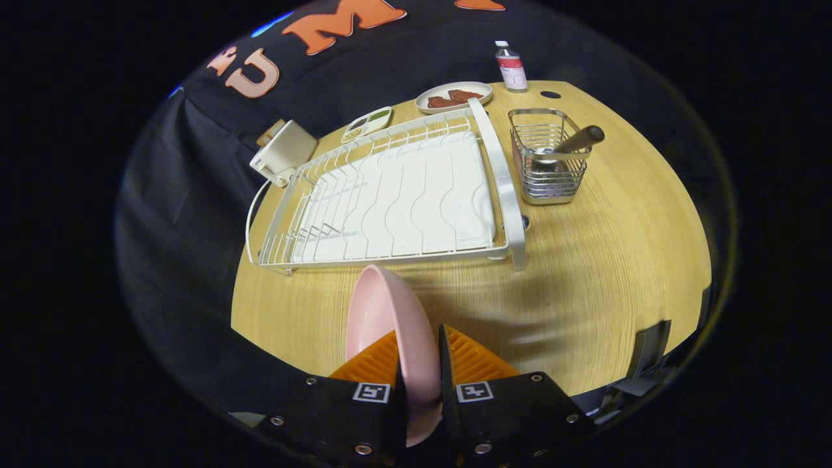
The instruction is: Take the plate from the dish rack, then take the spoon from the basket and place it into the plate.
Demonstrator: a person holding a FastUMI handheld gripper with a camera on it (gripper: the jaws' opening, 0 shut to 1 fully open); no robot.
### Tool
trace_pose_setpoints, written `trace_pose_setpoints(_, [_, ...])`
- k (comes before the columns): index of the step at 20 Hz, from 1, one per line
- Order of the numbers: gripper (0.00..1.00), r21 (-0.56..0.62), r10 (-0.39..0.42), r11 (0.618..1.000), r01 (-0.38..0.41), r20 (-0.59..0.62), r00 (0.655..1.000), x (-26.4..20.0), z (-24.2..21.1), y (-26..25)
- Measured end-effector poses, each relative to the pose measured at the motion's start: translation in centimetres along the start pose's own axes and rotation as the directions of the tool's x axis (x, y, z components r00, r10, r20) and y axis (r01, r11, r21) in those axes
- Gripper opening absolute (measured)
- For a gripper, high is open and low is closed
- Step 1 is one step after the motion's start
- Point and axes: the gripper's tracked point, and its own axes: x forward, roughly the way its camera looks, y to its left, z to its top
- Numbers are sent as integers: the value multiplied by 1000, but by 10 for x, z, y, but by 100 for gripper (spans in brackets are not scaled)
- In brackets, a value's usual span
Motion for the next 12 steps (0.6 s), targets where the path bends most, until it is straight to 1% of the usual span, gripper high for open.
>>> trace_pose_setpoints(3, [23,48,26,999,-26,5,1000,5,2,1])
trace_pose_setpoints(5, [23,71,42,997,-41,-14,999,12,-4,1])
trace_pose_setpoints(7, [25,68,20,998,-18,-27,999,17,-7,-5])
trace_pose_setpoints(10, [32,47,-25,999,26,-29,999,20,-6,-14])
trace_pose_setpoints(12, [34,26,-50,998,50,-23,998,17,-2,-19])
